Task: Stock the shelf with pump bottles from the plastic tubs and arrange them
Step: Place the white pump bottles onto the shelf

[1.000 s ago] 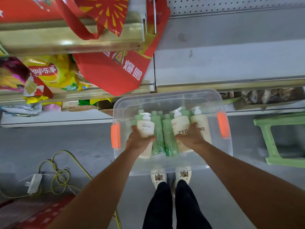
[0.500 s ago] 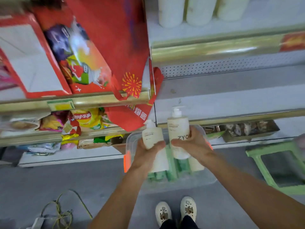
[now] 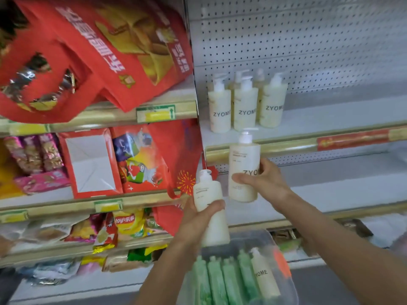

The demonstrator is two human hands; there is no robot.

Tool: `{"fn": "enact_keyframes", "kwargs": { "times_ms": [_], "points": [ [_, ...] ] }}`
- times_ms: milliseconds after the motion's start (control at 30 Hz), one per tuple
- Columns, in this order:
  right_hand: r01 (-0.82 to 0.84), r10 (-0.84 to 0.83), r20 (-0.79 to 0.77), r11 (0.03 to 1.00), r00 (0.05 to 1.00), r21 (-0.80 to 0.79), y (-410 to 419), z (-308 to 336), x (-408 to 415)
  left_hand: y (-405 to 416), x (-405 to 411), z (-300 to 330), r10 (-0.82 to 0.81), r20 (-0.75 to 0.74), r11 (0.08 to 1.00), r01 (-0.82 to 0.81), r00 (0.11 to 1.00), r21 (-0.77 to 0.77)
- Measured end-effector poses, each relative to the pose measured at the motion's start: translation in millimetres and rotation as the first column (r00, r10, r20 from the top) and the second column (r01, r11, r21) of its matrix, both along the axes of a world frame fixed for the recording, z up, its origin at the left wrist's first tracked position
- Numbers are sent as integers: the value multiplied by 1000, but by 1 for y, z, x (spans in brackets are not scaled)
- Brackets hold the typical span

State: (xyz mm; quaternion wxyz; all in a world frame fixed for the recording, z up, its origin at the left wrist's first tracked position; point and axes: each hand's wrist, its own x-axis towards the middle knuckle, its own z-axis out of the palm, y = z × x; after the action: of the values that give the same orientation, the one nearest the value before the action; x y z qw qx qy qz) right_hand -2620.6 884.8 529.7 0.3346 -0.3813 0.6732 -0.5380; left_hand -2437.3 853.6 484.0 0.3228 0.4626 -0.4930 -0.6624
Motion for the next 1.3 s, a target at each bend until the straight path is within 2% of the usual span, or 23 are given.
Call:
{"fn": "enact_keyframes", "kwargs": {
  "times_ms": [200,333,600,1000,1200,1300],
  "points": [
    [18,-25,-34,984,999,-176,-49,53,-15,-19,-11,29,46,-37,998,-48,998,-40],
    [27,-41,-63,976,997,-217,-88,67,-24,-27,-17,39,78,-71,996,-81,994,-40],
    [34,-71,-186,980,980,-195,-137,53,-33,-40,-27,49,100,-95,993,-104,991,-47],
    [7,-37,-220,991,975,-134,-154,39,-39,-56,-39,44,133,-62,990,-135,989,-28],
    [-38,29,-255,999,967,-31,-153,41,-44,-56,-47,44,117,-24,993,-117,993,-14],
    [-27,-4,-292,994,956,-104,-132,48,-42,-52,-49,48,111,-32,993,-112,993,-48]
  ]
}}
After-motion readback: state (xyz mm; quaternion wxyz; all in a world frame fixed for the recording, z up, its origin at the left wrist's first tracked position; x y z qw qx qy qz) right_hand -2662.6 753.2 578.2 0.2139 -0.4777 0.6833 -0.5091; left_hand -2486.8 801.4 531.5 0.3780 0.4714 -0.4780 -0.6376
